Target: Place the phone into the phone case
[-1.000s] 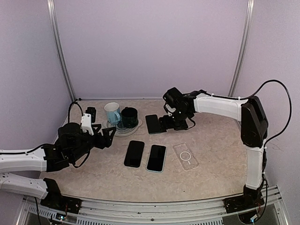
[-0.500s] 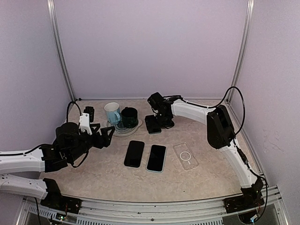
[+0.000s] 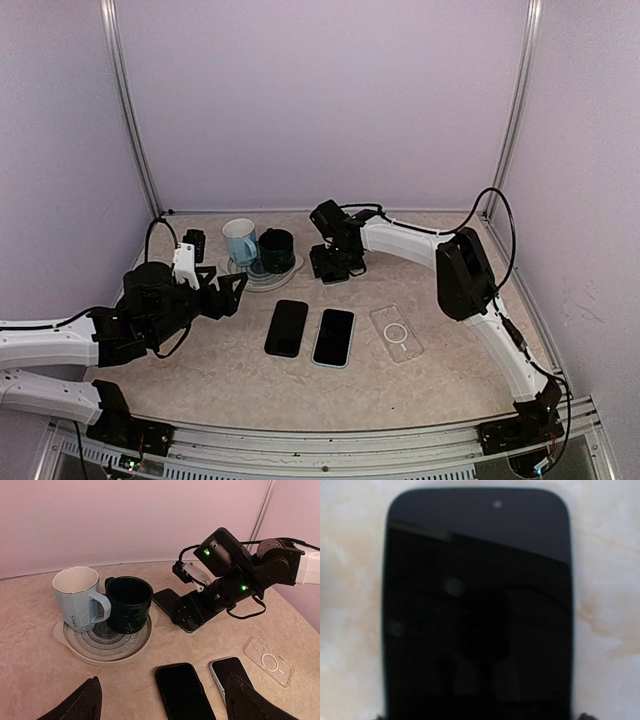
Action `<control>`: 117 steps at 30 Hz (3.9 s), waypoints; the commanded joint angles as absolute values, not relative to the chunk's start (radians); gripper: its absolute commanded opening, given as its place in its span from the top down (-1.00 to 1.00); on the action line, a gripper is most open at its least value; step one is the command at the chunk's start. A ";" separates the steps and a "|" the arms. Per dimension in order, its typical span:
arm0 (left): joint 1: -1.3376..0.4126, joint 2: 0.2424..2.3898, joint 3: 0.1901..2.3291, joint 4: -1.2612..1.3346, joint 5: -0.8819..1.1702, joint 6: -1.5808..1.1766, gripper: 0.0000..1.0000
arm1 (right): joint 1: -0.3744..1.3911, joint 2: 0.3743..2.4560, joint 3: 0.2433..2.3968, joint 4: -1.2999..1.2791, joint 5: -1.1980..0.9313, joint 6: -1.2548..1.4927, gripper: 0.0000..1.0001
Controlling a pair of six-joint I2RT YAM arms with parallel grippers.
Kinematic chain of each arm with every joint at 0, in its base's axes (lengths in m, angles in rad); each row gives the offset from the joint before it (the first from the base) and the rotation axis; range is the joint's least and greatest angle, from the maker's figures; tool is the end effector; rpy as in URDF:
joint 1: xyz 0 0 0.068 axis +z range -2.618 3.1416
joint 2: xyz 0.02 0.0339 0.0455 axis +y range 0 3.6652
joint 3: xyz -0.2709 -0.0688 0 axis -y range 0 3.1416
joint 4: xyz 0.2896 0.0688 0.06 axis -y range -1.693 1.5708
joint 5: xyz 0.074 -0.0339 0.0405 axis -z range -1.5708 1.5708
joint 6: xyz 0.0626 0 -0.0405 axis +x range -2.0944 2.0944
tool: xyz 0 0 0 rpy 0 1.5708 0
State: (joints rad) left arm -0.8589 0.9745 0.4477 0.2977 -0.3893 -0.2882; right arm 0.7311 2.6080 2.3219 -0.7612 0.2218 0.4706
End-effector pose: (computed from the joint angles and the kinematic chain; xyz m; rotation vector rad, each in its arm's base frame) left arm 0.1988 -0.1941 0.2140 0.2346 1.7920 -0.4733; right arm 0.4674 0.4007 0.1101 -0.2592 2.5719 0.1540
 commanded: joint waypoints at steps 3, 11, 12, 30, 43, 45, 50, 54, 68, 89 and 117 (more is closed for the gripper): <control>-0.853 0.993 0.447 0.291 -0.379 -0.293 -0.67 | 0.752 2.585 2.190 -0.848 0.260 0.455 -0.44; -0.851 1.002 0.446 0.290 -0.378 -0.295 -0.67 | 0.748 2.272 1.738 -0.834 0.165 0.417 -0.28; -0.851 1.003 0.446 0.289 -0.377 -0.296 -0.68 | 0.745 2.243 1.708 -0.853 0.140 0.403 -0.31; -0.851 1.009 0.463 0.276 -0.365 -0.295 -0.68 | 0.705 2.470 1.998 -1.041 0.085 0.349 -0.85; -0.851 1.027 0.466 0.282 -0.356 -0.297 -0.68 | 0.723 2.363 1.970 -0.973 0.083 0.345 -0.10; -0.851 1.021 0.464 0.279 -0.356 -0.299 -0.67 | 0.749 2.382 2.070 -0.998 0.159 0.310 -0.10; -0.851 1.010 0.462 0.271 -0.359 -0.303 -0.68 | 0.755 2.270 2.030 -0.848 0.253 0.304 0.02; -0.851 1.007 0.461 0.270 -0.356 -0.311 -0.67 | 0.756 2.132 1.884 -0.726 0.308 0.295 0.06; -0.862 1.062 0.493 0.290 -0.313 -0.333 -0.67 | 0.837 1.666 1.259 -0.583 0.370 0.398 0.11; -0.911 1.072 0.506 0.282 -0.342 -0.330 -0.67 | 0.859 1.620 1.004 -0.573 0.254 0.554 0.12; -0.914 1.100 0.507 0.288 -0.344 -0.331 -0.66 | 0.831 1.708 1.012 -0.701 0.222 0.450 -0.98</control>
